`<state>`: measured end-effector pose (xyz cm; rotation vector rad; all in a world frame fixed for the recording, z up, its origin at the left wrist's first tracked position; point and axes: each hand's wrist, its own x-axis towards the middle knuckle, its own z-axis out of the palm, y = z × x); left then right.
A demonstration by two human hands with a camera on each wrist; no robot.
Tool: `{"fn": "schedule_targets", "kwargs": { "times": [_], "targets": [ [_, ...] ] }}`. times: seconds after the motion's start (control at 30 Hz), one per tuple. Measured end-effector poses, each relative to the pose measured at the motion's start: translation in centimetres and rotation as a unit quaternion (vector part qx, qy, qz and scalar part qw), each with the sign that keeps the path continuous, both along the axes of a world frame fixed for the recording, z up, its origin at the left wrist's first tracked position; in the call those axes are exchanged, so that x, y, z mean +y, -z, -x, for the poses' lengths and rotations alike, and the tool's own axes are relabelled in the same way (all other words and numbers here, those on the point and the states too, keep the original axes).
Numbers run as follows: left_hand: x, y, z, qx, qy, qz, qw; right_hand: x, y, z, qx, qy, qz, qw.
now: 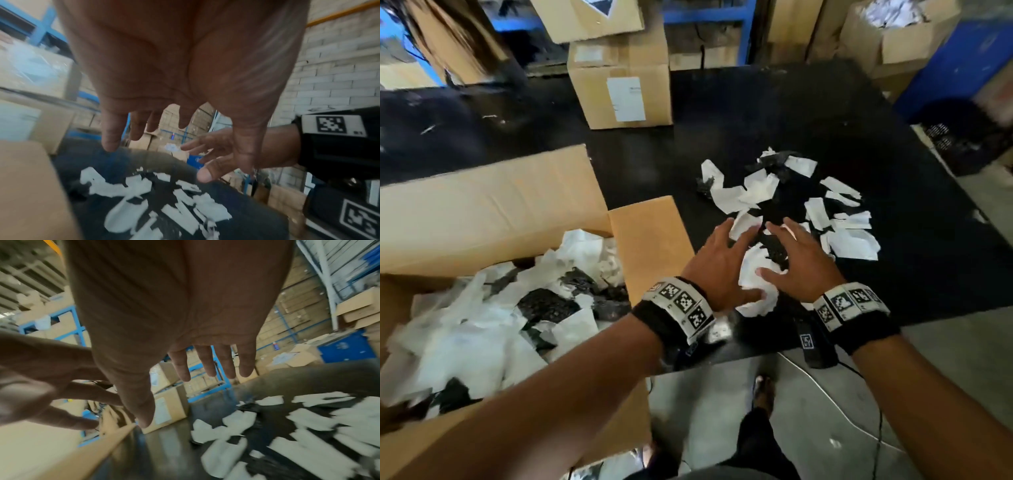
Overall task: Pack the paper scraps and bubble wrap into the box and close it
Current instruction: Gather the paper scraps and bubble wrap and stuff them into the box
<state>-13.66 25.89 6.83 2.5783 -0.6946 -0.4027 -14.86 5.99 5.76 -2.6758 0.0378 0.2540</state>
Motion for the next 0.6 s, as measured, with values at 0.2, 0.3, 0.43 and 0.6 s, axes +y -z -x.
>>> {"fn": "schedule_targets", "kwargs": {
  "times": [0.2, 0.3, 0.43, 0.6],
  "targets": [
    [-10.0, 9.9, 1.2, 0.082, -0.033, -0.128, 0.988, -13.7, 8.1, 2.3, 0.071, 0.052, 0.058, 0.994],
    [-11.8, 14.4, 2.2, 0.084, -0.063, -0.181, 0.978, -17.7, 12.4, 3.5, 0.118, 0.006, 0.109, 0.987],
    [-12.4, 18.9, 3.8, 0.104, -0.082, -0.182, 0.974, -19.3, 16.2, 3.9, 0.103, -0.097, 0.136, 0.981],
    [-13.9, 21.7, 3.5, 0.07, -0.097, -0.164, 0.979, -19.3, 19.4, 0.3, 0.071, -0.13, 0.143, 0.979]
  ]
}}
